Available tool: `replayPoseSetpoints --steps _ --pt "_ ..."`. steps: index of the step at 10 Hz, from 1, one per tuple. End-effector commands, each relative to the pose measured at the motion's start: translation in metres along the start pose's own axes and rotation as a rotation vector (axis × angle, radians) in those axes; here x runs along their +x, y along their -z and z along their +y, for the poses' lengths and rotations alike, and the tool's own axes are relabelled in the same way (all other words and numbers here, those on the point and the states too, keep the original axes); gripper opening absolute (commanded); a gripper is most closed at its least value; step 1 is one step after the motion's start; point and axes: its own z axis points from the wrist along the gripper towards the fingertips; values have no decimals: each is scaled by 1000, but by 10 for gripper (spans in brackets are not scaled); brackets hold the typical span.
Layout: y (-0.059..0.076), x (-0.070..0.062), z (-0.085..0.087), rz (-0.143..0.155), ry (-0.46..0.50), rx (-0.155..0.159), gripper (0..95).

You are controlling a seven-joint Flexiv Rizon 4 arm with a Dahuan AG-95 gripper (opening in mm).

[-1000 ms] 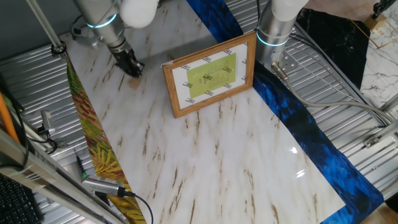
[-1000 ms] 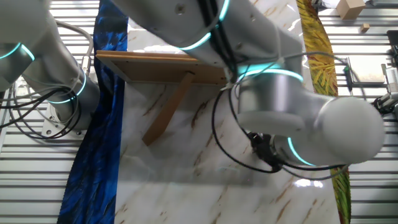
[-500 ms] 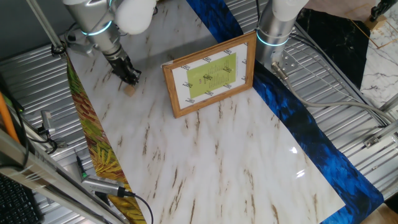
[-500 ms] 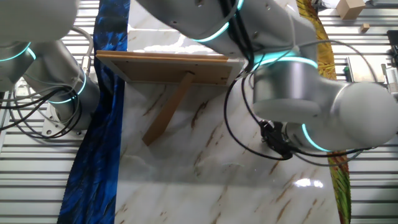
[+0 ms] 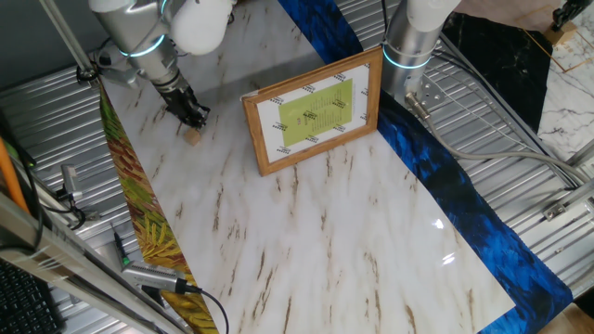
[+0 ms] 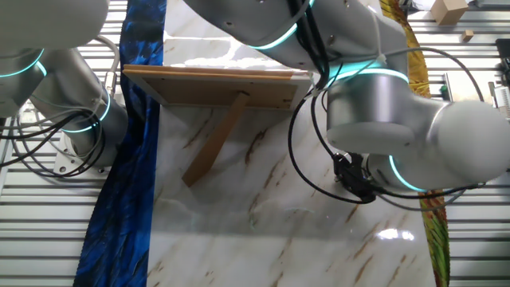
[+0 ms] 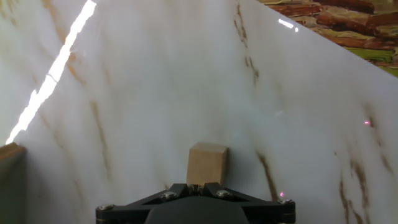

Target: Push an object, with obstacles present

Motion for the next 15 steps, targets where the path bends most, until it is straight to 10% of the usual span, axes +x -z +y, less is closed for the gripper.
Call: replayPoseSetpoints --steps 1,15 --pt "2 8 -3 6 -1 -13 0" --pt "43 17 -56 -42 1 11 0"
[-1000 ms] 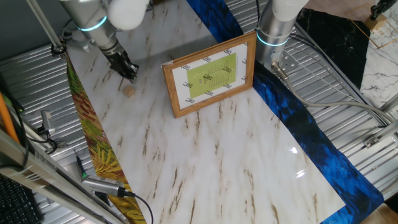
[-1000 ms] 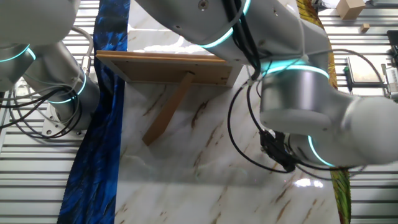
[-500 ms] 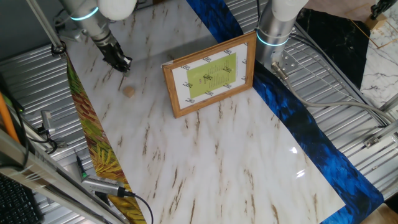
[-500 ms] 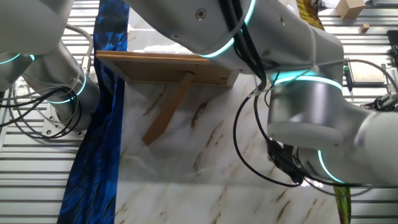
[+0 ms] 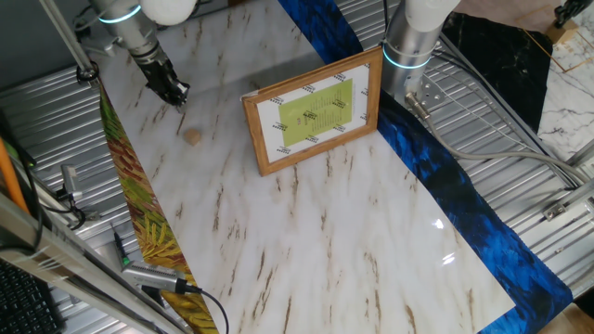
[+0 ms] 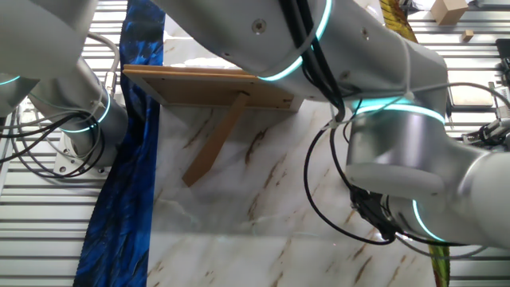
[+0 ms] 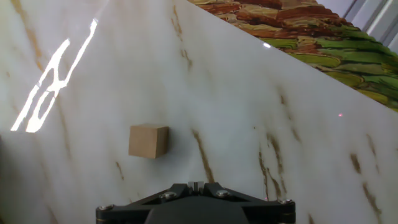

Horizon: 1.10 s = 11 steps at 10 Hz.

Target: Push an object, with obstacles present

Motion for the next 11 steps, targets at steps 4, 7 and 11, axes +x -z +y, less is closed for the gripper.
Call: replayPoseSetpoints --steps 4,7,11 --pt "0 0 0 15 45 5 0" --pt "0 0 0 31 95 10 0" --pt "-1 1 0 18 98 9 0"
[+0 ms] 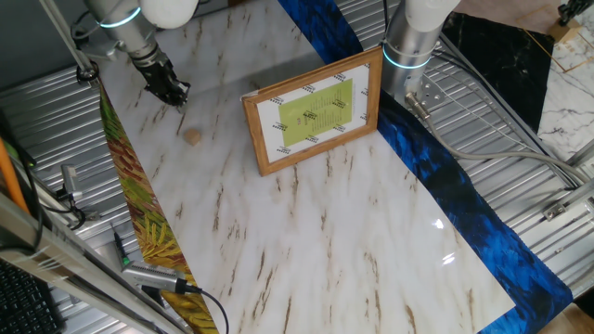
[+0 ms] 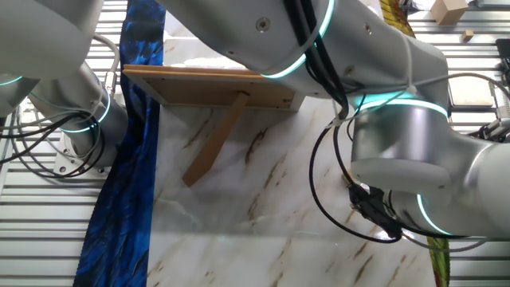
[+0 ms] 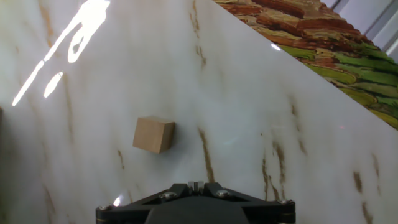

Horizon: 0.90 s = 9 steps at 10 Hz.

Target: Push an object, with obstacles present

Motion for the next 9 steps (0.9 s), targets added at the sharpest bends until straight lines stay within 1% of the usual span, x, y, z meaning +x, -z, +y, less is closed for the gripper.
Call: replayPoseSetpoints --steps 1,2,4,5,6,7,8,9 --pt "-1 -2 1 -21 -37 -5 0" --pt "-3 -5 1 -27 -44 -10 0" --pt "-9 -14 4 -29 -54 -8 0" --pt "-10 -15 4 -31 -56 -7 0" --pt "-13 -21 6 -38 -53 -11 0" --pt "-17 -27 8 -42 -55 -12 0" --pt "-19 -29 9 -45 -55 -14 0" --pt "-22 -35 13 -49 -61 -18 0"
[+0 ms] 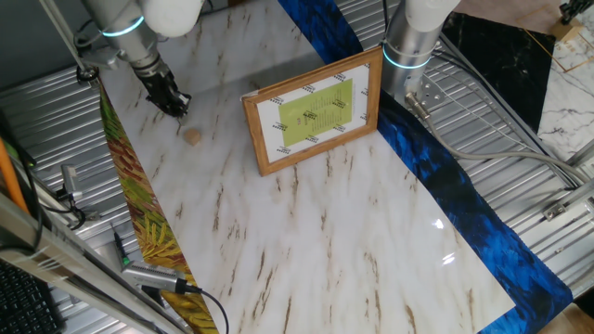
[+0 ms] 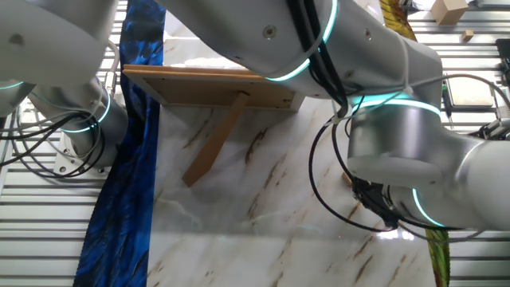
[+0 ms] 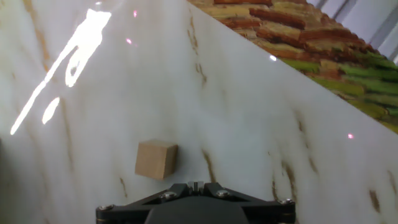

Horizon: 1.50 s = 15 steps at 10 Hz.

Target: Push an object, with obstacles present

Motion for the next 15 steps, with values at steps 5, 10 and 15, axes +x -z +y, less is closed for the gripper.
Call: replayPoseSetpoints --steps 5,10,15 --pt "-10 -19 19 -3 -20 -3 0" --pt "-8 -17 21 5 -13 -1 0" --pt "-5 -1 17 1 2 -8 0"
